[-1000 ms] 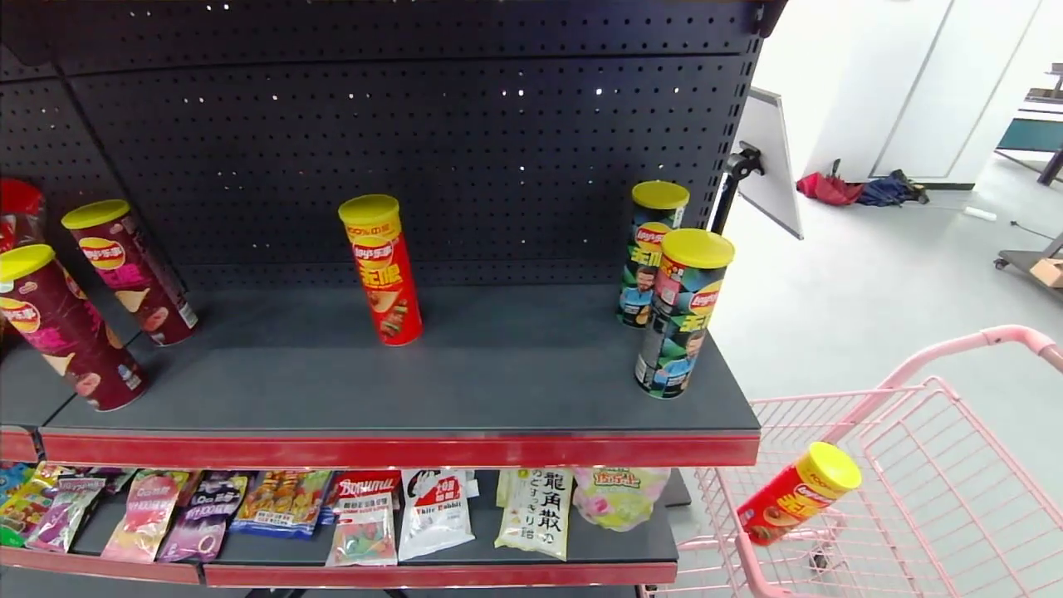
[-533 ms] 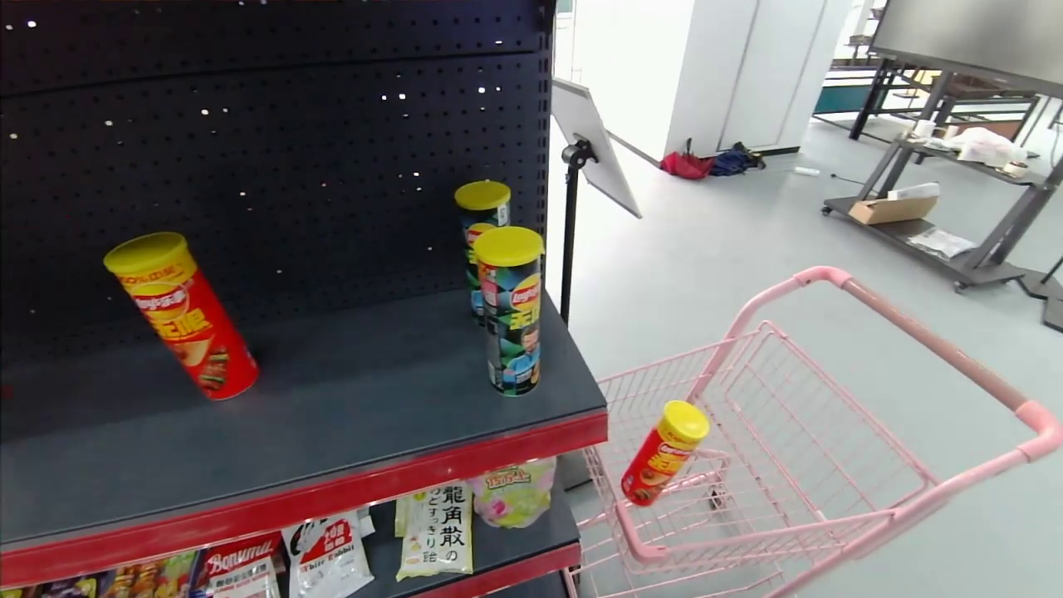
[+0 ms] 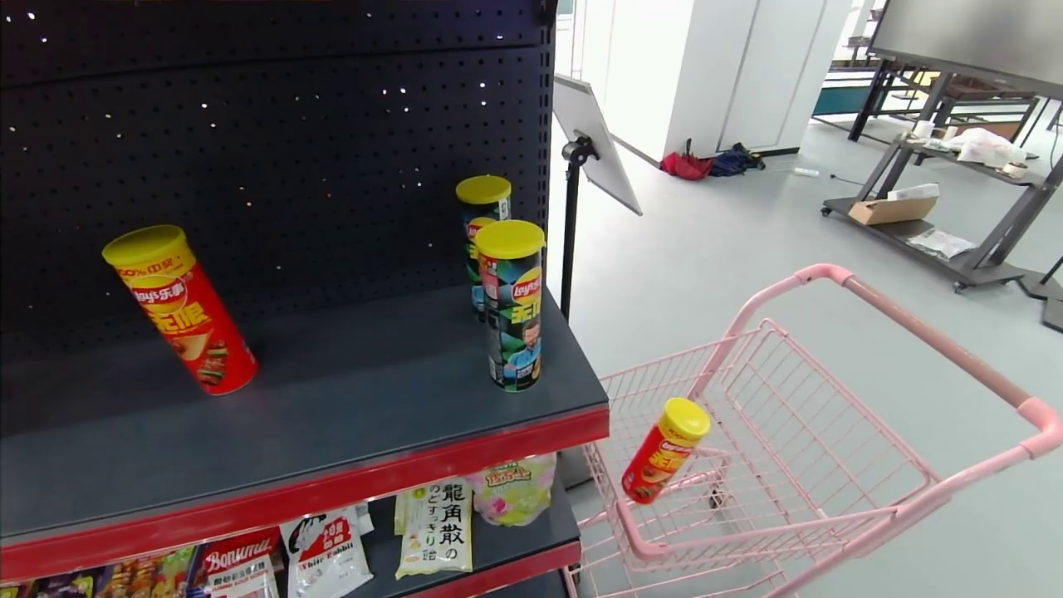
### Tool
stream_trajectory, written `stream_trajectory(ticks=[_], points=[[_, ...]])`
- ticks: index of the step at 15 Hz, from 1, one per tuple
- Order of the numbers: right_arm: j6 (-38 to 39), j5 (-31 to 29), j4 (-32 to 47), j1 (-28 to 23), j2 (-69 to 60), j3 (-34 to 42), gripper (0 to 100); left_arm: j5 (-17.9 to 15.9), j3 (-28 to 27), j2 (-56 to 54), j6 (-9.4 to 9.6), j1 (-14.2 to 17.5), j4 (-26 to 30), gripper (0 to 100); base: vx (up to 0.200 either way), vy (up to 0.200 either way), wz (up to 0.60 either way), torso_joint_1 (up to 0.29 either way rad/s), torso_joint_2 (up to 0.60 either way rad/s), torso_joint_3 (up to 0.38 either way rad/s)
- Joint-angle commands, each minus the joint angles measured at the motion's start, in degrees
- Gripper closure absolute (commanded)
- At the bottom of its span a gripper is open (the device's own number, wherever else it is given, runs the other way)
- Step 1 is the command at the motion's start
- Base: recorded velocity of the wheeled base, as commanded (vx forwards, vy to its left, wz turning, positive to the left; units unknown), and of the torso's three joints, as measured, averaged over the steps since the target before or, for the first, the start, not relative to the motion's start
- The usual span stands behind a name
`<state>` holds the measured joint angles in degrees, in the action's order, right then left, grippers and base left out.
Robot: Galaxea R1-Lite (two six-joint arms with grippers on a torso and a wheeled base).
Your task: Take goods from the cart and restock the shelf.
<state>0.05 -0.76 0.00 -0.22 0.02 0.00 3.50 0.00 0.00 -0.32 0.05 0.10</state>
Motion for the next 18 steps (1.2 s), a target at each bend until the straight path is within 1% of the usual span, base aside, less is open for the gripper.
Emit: stream_trajectory(ticks=[1,18], points=[[0.04,-0.04,0.00,0.04,-0.02,0.00,0,0.02,0.00,0.00,-0.03,0.04,-0.01,0,0.000,0.000,0.00,-0.149,0.35,0.193],[0.04,-0.04,0.00,0.04,-0.02,0.00,0,0.02,0.00,0.00,-0.03,0.04,-0.01,0,0.000,0.000,0.00,-0.145,0.35,0.207]])
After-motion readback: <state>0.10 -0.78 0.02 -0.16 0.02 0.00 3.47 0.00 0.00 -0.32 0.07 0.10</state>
